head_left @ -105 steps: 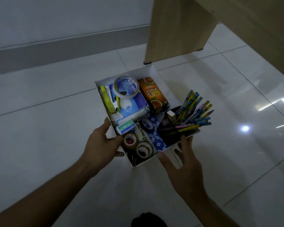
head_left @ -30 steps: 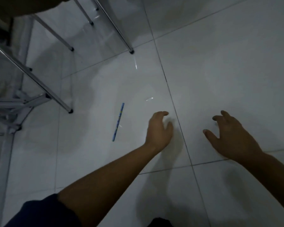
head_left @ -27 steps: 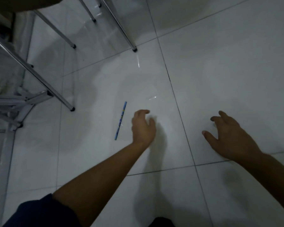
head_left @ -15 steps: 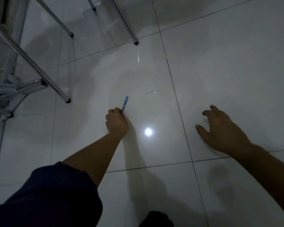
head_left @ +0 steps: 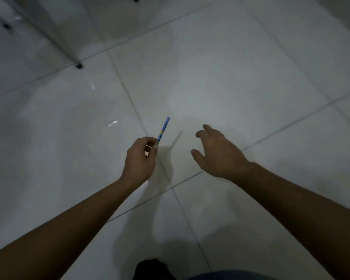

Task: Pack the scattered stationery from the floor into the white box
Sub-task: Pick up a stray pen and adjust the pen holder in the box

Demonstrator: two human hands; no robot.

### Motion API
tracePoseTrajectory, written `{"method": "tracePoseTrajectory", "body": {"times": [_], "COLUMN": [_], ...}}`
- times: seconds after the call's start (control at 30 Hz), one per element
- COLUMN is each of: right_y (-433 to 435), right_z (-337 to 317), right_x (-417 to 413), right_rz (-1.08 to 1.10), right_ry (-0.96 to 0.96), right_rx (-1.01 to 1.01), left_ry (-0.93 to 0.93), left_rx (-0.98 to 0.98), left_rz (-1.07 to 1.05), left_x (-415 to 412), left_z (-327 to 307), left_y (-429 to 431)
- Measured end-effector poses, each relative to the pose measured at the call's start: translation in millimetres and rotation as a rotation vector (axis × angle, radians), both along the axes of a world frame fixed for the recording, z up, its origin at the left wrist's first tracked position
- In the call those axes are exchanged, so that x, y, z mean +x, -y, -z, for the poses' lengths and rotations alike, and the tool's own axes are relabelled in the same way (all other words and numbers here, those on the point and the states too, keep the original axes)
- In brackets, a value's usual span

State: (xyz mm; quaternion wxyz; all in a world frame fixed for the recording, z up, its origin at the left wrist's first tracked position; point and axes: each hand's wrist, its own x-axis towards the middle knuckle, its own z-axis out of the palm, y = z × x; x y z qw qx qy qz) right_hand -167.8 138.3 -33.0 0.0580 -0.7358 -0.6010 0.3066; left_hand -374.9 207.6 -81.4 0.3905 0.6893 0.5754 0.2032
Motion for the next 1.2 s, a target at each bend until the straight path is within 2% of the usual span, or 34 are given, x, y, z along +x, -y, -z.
{"method": "tracePoseTrajectory", "body": {"times": [0.13,0.27,0.43,0.6,0.77,0.9,1.0,1.07,1.2], "right_y": [46.8,115.4,199.6,281.8,348.0,387.8,407.0,412.8,416.3], "right_z": [-26.2,-57.8,-89.0,-105.9,-98.2,-82.1,-66.4,-56.4,-49.8], "right_x": [51.4,102.2,143.2,161.4,153.8,147.4,143.1,142.2,142.2], "right_rz": [0.184,0.504,0.851,1.17,1.364,1.467,1.495,1.525,1.606], "right_ry": [-0.061,-0.128,-0.255,-0.343,-0.213,-0.115,0.016,0.095,0.173], "right_rx": [0.002,0.033,0.156,0.369,0.628,0.688,0.663,0.64,0.624], "left_ry": [0.123,0.188,0.265,0.264,0.249,0.228,0.195,0.161,0.107], "left_rx": [-0.113,-0.24,-0.399,-0.592,-0.729,-0.85,-0.836,-0.756,-0.368], "left_rz": [0.178,0.474,0.747,0.894,1.031,1.054,1.115,1.162,1.111], "left_x": [79.8,163.8,248.7,320.8,370.1,387.5,395.1,400.5,407.9], "left_z": [-30.9,-60.8,-98.7,-127.3,-135.0,-131.3,-122.1,-112.4,-85.4], "left_y": [25.1,65.2,128.7,200.4,267.5,310.2,325.2,327.9,324.9]}}
